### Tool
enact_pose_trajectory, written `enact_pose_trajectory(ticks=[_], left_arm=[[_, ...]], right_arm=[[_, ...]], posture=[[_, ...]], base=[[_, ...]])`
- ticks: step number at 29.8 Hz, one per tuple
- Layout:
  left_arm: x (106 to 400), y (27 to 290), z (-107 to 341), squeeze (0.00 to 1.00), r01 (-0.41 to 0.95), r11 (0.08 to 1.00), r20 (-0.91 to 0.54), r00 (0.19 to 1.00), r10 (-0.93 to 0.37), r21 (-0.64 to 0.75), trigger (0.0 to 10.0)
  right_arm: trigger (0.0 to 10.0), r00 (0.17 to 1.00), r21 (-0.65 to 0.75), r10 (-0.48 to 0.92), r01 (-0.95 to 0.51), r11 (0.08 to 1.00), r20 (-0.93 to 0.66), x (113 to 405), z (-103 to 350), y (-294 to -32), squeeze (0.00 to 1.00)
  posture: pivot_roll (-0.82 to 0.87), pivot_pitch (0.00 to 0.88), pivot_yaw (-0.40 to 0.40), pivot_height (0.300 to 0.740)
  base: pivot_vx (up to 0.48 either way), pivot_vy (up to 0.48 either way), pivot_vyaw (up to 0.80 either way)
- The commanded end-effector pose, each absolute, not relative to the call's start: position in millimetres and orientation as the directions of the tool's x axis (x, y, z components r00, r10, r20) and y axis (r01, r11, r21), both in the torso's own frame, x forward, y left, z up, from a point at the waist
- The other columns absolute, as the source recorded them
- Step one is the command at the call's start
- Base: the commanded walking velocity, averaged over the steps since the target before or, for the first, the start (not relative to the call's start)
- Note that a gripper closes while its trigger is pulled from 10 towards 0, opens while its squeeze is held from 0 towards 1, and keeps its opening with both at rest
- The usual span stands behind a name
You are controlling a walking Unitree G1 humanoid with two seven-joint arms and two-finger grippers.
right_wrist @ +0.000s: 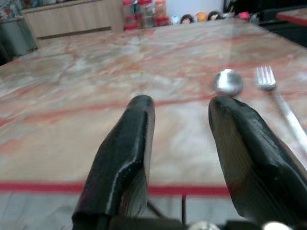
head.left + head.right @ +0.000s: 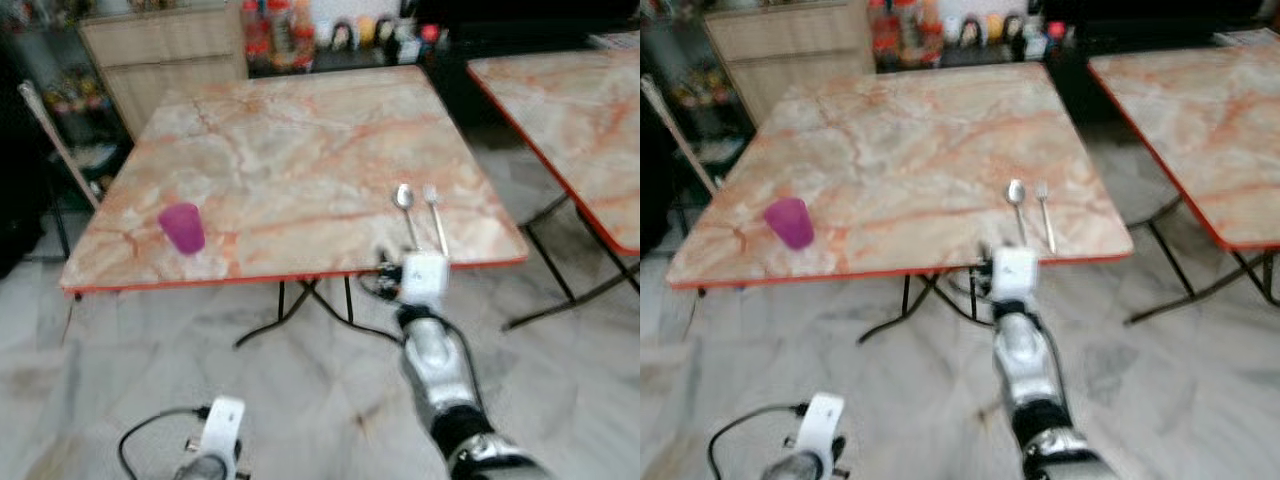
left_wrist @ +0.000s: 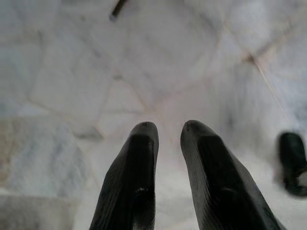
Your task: Setting the table
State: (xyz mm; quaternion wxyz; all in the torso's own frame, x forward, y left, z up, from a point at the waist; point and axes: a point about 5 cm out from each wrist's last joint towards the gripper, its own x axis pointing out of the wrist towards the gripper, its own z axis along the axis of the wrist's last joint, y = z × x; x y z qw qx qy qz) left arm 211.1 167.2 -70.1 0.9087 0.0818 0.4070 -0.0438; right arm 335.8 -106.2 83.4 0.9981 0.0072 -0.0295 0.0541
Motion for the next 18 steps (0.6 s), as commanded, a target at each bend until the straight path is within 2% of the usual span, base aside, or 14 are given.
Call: enact_pose_trajectory(ticks=[1,16,18], left_arm=[[211.0,160.3,-70.7,0.0,0.156,0.983,-0.748,0.663,-0.029,0.101,10.0],[211.7,160.2,-70.4,0.0,0.153,0.983,-0.748,0.663,-0.028,0.099,10.0],[211.9,160.2,-70.3,0.0,0.154,0.983,-0.748,0.663,-0.028,0.099,10.0]], right_arm=[[10.0,0.994,0.004,0.084,-0.085,0.996,0.062,335.7,82.6,-117.0,0.0],[10.0,0.993,-0.008,0.106,-0.105,0.994,0.059,334.9,81.7,-114.8,0.0],[10.0,0.99,-0.062,0.122,-0.118,0.991,0.073,334.8,83.4,-114.2,0.0]], posture=[[-0.07,0.0,0.07,0.74],[-0.07,0.0,0.067,0.74],[-0.07,0.0,0.067,0.74]], base=[[0.345,0.0,0.0],[0.347,0.0,0.0],[0.351,0.0,0.0]])
